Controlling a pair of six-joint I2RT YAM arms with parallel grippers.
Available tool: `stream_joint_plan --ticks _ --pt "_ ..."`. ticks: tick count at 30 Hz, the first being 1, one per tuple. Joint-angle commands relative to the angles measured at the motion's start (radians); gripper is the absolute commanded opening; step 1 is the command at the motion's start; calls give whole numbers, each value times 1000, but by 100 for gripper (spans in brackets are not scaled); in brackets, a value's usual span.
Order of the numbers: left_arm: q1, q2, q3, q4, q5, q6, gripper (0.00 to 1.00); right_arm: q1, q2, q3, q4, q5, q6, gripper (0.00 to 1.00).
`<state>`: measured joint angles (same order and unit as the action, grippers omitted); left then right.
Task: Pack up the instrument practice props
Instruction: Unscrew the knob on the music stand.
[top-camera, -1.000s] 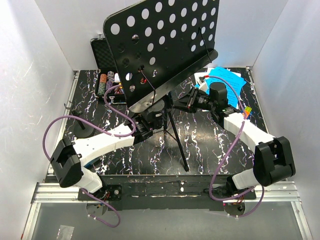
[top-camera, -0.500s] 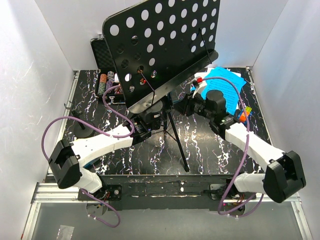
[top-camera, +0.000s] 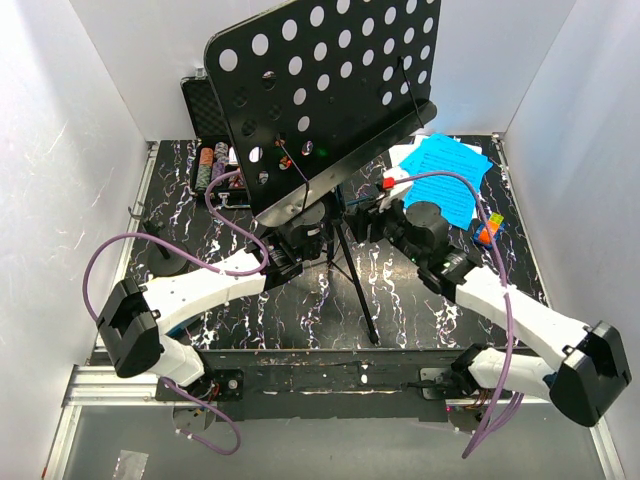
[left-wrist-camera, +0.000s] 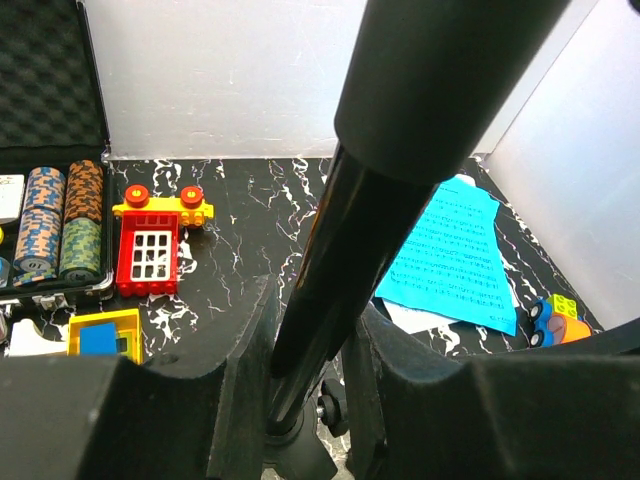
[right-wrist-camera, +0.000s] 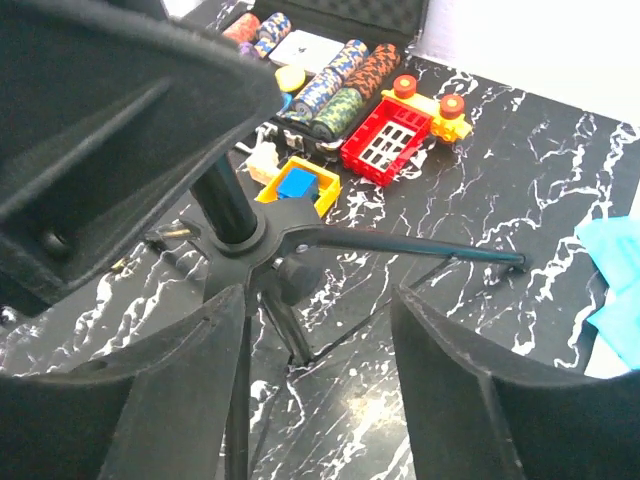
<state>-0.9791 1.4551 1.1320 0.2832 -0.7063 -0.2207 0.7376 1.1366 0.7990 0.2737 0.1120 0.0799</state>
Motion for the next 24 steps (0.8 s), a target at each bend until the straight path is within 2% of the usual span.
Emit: stream_joint_plan --ticks 1,3,6,7,10,17,24 --pt "-9 -19 -35 -68 10 -54 0 -27 -86 95 -158 6 265 75" --pt "-10 -22 -34 -69 11 -45 0 -64 -81 129 -229 -73 395 80" --pt "-9 -38 -40 -72 33 -28 0 -180 -11 187 -335 -318 613 85" --pt "-9 -45 -43 -73 47 -23 0 -234 23 193 -329 -466 677 86" --pt "-9 -62 -63 -55 91 -3 0 -342 119 175 -214 -729 877 87" --pt "-9 -78 -87 -35 172 14 0 -371 262 210 -105 -939 1032 87" --pt "-9 -78 -92 -22 192 24 0 -371 336 203 -19 -1029 1127 70"
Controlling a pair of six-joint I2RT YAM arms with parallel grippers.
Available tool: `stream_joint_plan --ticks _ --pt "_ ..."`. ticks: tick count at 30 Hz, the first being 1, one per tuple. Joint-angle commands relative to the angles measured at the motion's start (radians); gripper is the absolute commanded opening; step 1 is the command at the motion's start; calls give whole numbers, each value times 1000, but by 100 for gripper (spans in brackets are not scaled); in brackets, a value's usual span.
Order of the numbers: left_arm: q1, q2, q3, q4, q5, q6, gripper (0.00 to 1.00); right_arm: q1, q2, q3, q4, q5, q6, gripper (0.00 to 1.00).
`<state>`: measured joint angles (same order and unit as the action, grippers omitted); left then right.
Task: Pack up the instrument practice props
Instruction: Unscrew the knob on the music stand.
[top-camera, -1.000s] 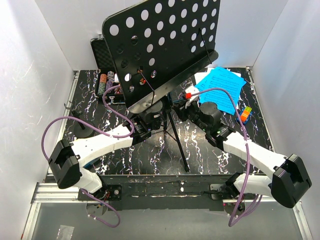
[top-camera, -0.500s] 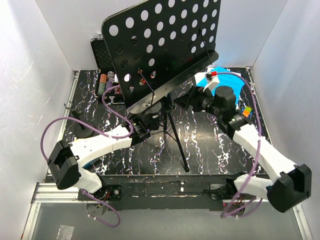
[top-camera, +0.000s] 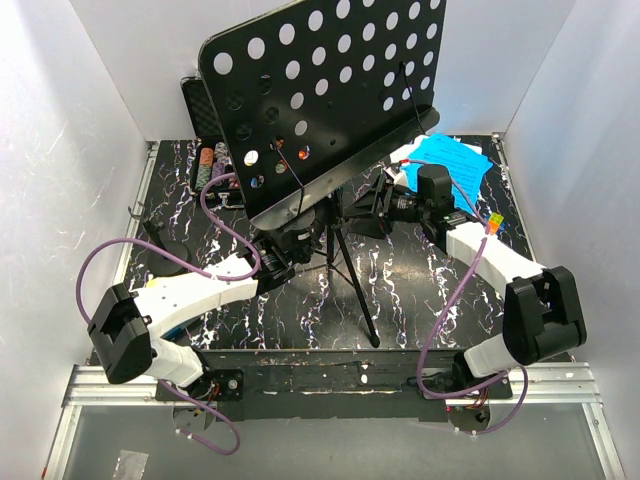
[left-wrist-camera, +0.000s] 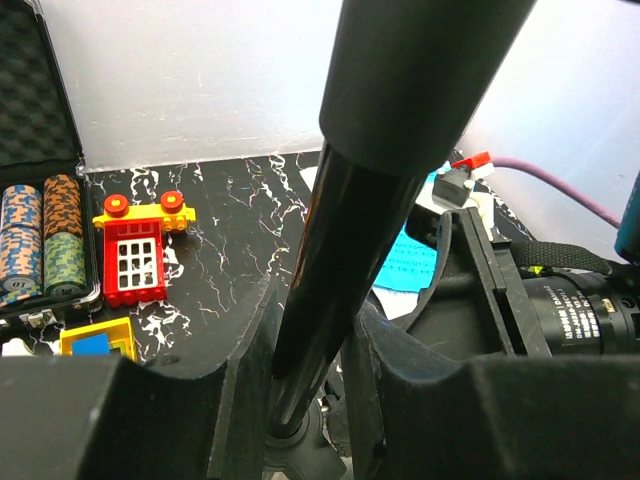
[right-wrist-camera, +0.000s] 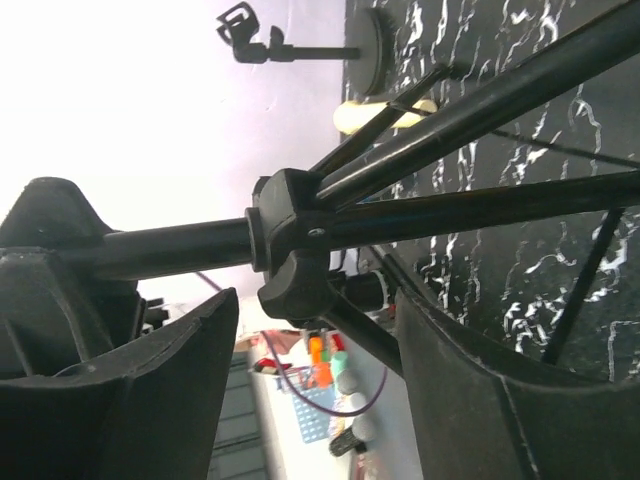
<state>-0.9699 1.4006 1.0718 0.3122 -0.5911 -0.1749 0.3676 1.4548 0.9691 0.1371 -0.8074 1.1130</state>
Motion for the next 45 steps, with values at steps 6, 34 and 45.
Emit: stream_joint_plan --ticks 6,34,45 --pt "-18 -28 -33 -48 93 -23 0 -2 62 2 262 -139 202 60" --pt "-18 -57 -73 -39 143 -48 0 14 -36 74 -2 126 -365 1" --pt "-18 -57 -76 -36 168 -43 0 192 -206 -18 24 543 -827 1"
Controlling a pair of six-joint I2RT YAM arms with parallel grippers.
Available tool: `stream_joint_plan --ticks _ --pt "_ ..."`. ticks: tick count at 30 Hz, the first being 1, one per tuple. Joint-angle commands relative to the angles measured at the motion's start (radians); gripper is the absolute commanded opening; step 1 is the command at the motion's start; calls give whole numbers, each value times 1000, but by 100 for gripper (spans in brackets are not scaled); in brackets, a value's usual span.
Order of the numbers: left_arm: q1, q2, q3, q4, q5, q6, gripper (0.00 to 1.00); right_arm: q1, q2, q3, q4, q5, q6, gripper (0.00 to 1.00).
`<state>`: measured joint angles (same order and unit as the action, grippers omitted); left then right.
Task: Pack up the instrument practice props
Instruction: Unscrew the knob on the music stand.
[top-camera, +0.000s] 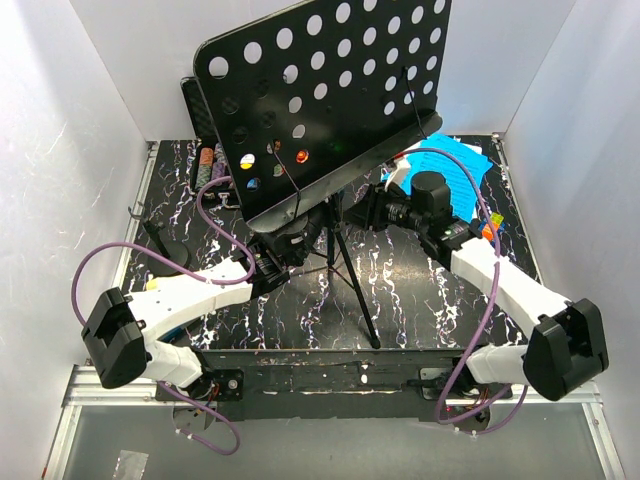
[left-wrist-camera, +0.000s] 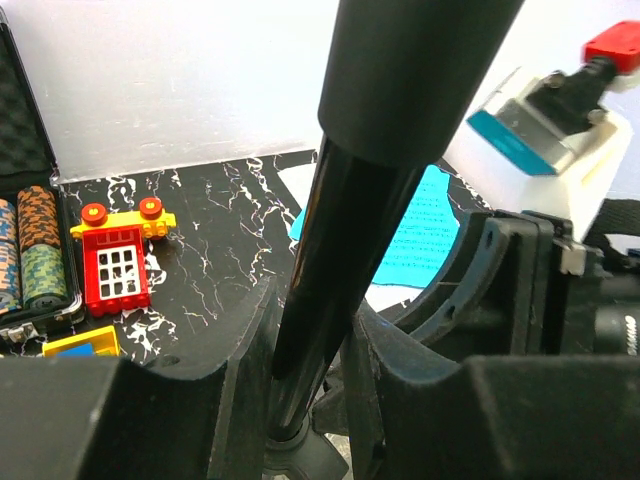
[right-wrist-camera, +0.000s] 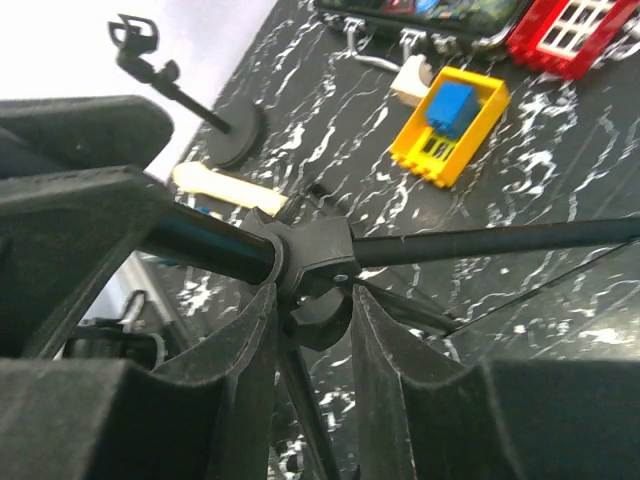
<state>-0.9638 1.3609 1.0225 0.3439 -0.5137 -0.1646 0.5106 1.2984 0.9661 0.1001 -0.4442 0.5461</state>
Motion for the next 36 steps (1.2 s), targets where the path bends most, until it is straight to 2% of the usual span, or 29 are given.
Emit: stream_joint_plan --ticks 1,10,13,15,17,19,20,21,22,25,28,32,36 --pt "-24 -16 -29 -66 90 -52 0 63 -60 -29 72 196 -284 1" --pt "-24 -16 -32 -74 99 -52 0 270 -158 -161 165 511 -520 1" --pt "-24 -25 -32 -97 116 -43 0 275 -189 -164 161 597 -485 1" --pt "-24 -39 -36 -114 130 -32 0 273 -209 -106 55 653 -425 1" --pt "-24 -68 -47 -120 150 -18 0 272 -217 -29 -92 651 -378 25" --pt "-18 -101 -68 -114 173 -16 0 266 -224 22 -213 593 -322 46" --pt "-10 -123 -78 -111 191 -19 0 260 -231 37 -247 566 -286 60" --pt "-6 -141 -88 -109 208 -23 0 250 -235 45 -279 540 -232 68" --pt "0 -163 -97 -106 218 -24 0 237 -240 52 -304 498 -175 72" --pt "28 -215 -116 -115 276 -30 0 200 -258 43 -326 366 -40 76" --pt "48 -243 -116 -146 300 -36 0 178 -289 -3 -306 305 46 79" --pt "80 -255 -108 -160 320 -56 0 134 -301 -50 -258 170 168 79" --pt "126 -255 -93 -152 392 -99 0 31 -246 -75 -171 -58 364 76"
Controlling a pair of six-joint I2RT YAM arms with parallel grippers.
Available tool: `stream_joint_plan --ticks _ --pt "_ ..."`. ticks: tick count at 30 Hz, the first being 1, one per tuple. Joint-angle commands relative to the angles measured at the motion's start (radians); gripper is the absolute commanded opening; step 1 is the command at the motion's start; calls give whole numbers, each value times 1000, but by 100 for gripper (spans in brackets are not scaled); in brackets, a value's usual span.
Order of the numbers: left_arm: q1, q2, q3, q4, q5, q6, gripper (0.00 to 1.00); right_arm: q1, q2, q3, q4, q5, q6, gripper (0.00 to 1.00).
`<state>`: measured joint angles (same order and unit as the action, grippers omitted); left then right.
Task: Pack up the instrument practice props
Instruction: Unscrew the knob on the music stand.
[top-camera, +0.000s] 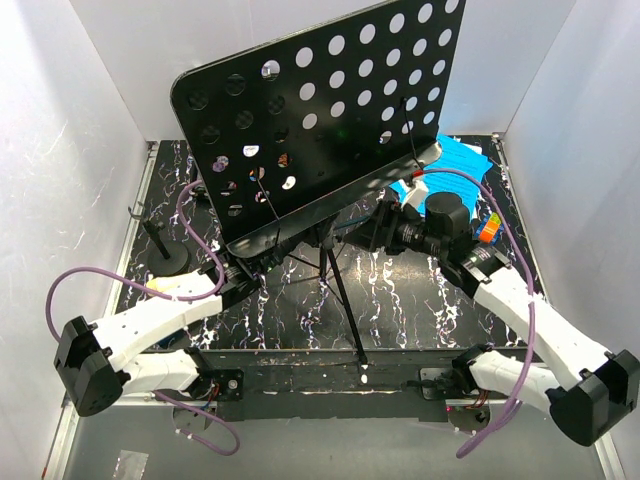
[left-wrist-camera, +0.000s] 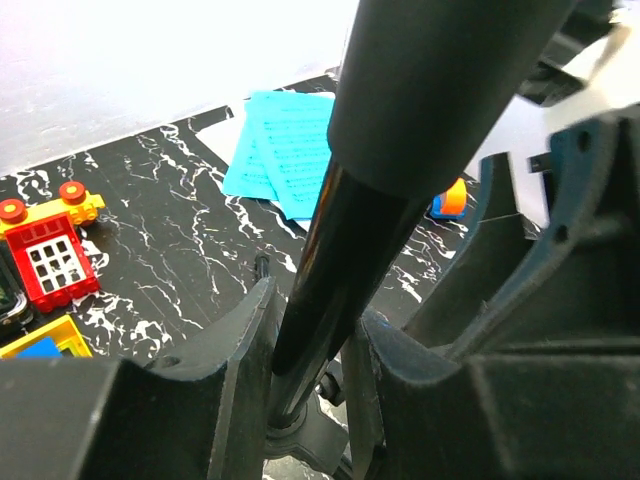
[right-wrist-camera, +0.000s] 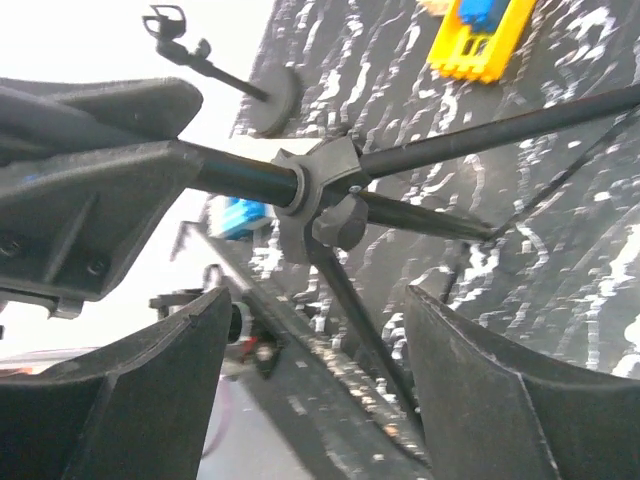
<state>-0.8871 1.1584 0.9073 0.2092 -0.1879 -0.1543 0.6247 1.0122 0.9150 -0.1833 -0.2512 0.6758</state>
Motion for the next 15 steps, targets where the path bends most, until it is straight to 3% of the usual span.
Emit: stream_joint_plan --ticks 1,5,15 --pt "56 -54 24 -16 89 -117 0 -111 63 -40 164 -322 304 75" --pt "73 -54 18 -7 125 -142 0 -180 159 -91 370 -508 507 71" --pt "73 -55 -7 47 153 -153 0 -194 330 -80 588 -628 709 63"
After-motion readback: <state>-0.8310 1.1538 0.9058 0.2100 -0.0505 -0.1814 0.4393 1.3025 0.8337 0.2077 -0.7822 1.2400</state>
